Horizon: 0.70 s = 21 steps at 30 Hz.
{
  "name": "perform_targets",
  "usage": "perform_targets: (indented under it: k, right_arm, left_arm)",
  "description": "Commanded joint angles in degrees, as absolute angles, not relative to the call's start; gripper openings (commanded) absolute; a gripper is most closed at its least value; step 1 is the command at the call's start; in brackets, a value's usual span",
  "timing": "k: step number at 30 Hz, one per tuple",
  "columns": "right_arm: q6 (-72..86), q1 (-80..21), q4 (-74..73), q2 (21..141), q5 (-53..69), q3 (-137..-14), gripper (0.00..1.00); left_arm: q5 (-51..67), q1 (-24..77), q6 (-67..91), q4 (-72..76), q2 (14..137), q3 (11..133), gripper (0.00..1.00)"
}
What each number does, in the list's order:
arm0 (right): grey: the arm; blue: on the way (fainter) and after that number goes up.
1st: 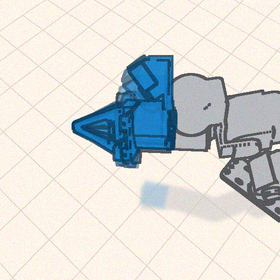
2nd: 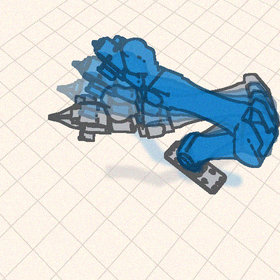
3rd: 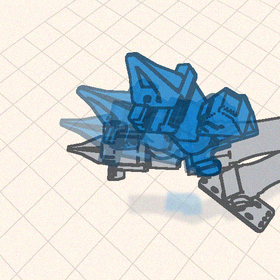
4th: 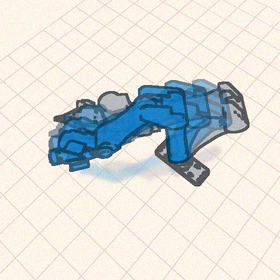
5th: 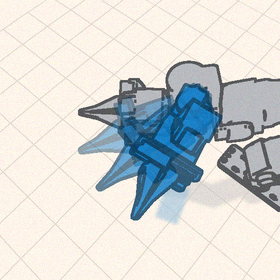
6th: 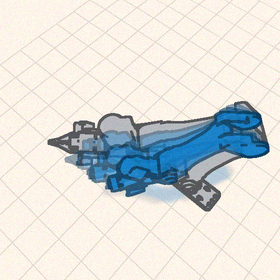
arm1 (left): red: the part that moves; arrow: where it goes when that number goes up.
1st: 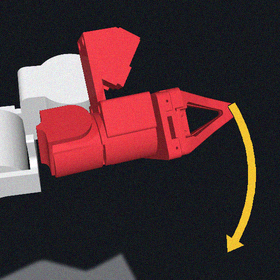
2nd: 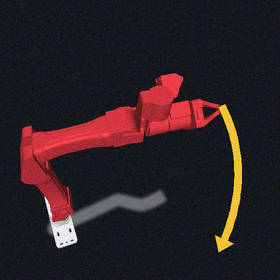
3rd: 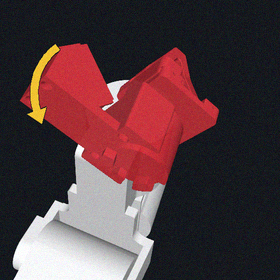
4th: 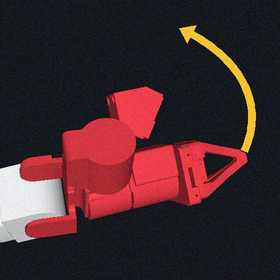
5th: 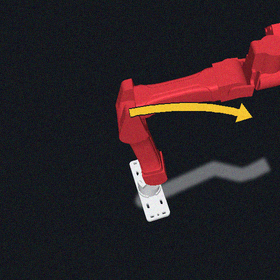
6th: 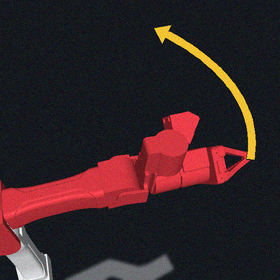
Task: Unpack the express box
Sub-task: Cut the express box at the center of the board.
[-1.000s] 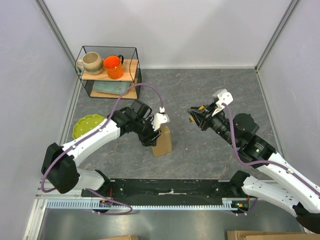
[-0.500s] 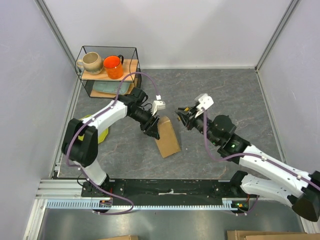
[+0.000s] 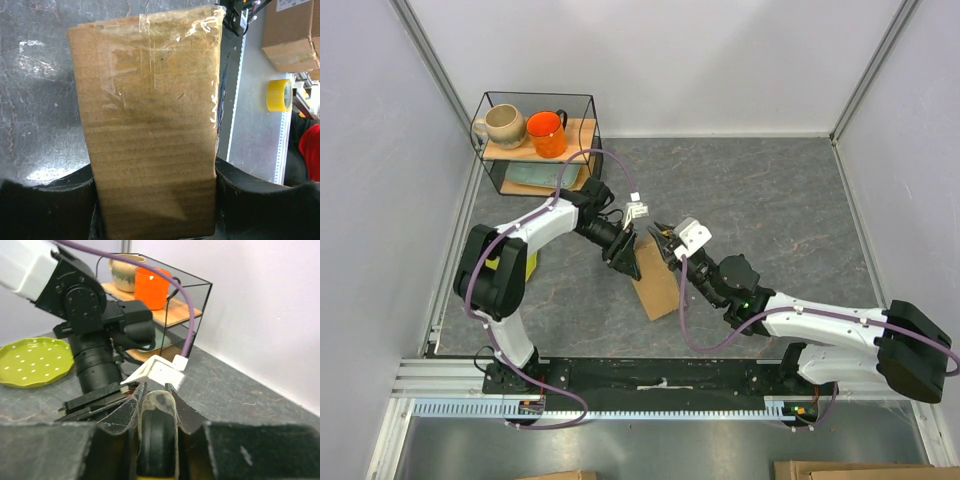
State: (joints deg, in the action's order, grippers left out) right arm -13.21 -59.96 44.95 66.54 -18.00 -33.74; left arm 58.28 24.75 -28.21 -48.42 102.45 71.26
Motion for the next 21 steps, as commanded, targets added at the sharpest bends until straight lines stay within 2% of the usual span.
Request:
perform_targets:
  k: [1, 8, 21]
  right_arm:
    - [-18.19, -60.82, 54.93, 69.16, -23.11, -33.31, 0.0]
    - [-16.09, -60.91, 57.48, 71.72, -24.61, -31.47, 0.0]
    - [-14.41, -60.82, 58.71, 75.84, -24.35, -31.64, 0.0]
  left_arm:
    - [63.45, 24.0, -26.46, -44.65, 103.27, 69.35, 0.12]
    - [63.81, 22.85, -23.56, -36.83, 101.69, 65.05, 0.08]
    - [63.72, 22.76, -23.73, -32.96, 102.22, 62.23, 0.05]
